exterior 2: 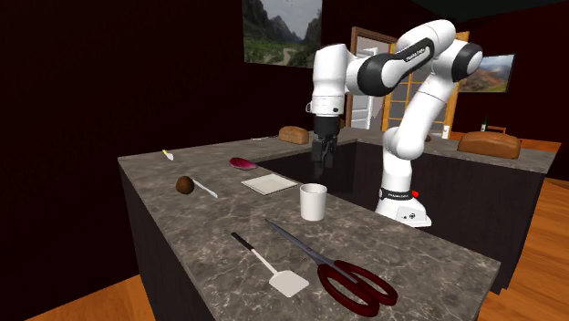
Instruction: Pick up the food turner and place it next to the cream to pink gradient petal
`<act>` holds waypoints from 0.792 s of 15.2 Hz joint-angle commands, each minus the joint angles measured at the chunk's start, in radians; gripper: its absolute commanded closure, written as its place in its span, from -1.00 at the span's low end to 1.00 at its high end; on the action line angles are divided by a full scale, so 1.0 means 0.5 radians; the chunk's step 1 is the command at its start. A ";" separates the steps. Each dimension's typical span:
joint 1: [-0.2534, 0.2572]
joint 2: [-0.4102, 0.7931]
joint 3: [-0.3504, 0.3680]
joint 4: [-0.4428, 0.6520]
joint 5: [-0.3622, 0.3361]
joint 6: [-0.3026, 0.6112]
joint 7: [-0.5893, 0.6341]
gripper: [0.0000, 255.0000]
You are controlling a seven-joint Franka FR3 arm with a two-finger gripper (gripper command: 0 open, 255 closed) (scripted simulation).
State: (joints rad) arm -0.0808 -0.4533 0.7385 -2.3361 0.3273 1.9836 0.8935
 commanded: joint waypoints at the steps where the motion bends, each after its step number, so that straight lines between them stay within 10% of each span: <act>1: -0.081 0.167 0.145 0.090 -0.072 0.088 0.189 -1.00; 8: -0.322 1.029 0.653 0.469 -0.840 0.300 1.139 -1.00; 12: -0.003 1.567 0.487 0.784 -1.372 0.232 1.667 -1.00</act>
State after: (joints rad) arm -0.1357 0.2504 1.0109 -1.9946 -0.2786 2.1103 1.6482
